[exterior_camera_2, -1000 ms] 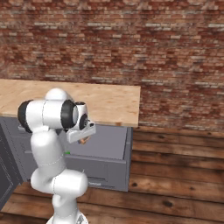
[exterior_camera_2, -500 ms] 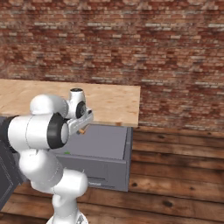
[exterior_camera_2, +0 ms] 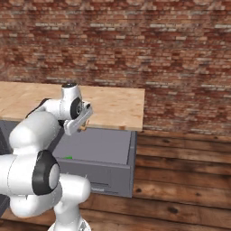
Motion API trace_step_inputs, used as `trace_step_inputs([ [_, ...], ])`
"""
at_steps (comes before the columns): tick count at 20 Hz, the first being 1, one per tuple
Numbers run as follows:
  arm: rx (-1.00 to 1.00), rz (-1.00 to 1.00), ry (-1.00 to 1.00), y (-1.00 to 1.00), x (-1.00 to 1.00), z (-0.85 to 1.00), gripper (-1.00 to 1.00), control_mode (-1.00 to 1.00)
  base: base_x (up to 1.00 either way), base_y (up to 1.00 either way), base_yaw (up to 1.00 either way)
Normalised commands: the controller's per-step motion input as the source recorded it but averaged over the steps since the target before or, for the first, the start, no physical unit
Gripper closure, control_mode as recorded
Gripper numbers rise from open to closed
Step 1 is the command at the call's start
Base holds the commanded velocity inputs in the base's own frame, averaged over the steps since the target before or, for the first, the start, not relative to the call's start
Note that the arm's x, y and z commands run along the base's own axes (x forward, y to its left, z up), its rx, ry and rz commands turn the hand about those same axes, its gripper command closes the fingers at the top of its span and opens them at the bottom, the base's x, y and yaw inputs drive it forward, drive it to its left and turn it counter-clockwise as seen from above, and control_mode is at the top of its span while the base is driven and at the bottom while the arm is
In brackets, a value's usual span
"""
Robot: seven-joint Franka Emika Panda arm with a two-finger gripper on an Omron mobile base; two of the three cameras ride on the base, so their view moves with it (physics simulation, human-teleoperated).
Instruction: Restock the sink supplies by placing the sponge and soap dispenser on the counter and next to the sink. Make sure the soap dispenser is upright.
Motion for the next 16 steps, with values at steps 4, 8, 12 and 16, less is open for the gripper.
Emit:
trace_step_inputs([
  [4, -0.07, 0.0, -0.27, -0.2, -0.54, 0.43, 1.0, -1.0, 0.0, 0.0, 0.0],
  [8, -0.1, 0.06, -0.24, -0.32, -0.25, 0.44, 1.0, -1.0, 0.0, 0.0, 0.0],
  [12, -0.07, 0.14, -0.14, -0.46, 0.0, 0.46, 1.0, -1.0, 0.0, 0.0, 0.0],
  [16, -0.01, 0.17, -0.07, -0.26, -0.04, 0.34, 1.0, -1.0, 0.0, 0.0, 0.0],
])
